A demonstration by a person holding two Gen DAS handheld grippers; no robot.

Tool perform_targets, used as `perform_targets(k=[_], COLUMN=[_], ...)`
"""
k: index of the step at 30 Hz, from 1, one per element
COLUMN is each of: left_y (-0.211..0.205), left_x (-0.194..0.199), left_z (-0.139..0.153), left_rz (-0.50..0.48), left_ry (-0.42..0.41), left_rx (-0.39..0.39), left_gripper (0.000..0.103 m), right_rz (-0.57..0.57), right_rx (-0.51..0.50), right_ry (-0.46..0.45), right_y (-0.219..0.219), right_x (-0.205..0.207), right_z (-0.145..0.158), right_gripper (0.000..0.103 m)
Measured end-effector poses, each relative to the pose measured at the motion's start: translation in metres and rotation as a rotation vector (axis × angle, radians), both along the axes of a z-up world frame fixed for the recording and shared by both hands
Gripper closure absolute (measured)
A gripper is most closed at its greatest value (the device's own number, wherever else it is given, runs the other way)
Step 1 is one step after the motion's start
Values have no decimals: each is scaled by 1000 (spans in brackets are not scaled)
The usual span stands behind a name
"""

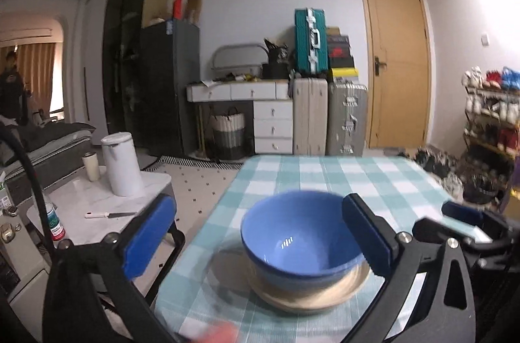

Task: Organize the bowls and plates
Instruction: 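Open both grippers and raise them away from the stack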

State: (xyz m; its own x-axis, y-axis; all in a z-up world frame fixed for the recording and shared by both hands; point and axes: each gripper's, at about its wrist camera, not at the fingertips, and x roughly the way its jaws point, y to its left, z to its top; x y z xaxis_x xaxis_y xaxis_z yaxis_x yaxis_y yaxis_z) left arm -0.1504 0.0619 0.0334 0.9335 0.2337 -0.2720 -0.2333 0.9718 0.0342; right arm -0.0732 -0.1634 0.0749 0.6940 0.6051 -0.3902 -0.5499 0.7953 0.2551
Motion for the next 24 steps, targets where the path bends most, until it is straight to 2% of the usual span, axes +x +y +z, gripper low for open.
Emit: perform_targets(k=[2, 8, 13, 21, 24], left_y=[0, -3, -4, 6, 5], left_x=[2, 5, 5, 8, 6], left_z=[-7, -28, -28, -29, -29], left_rz=[-8, -32, -78, -63, -60], left_ry=[35, 50, 31, 27, 16], left_rx=[-9, -51, -89, -158, -160], left_gripper=[0, 0, 0, 0, 0], right_rz=[4, 4, -23, -58, -58], right_rx=[-15, -68, -85, -103, -109], right_ry=[0, -19, -10, -16, -34], right_y=[1, 6, 3, -1, 1], right_x=[-3, -13, -11, -22, -24], right_z=[-1, -4, -6, -8, -7], right_gripper=[10, 9, 4, 1, 1])
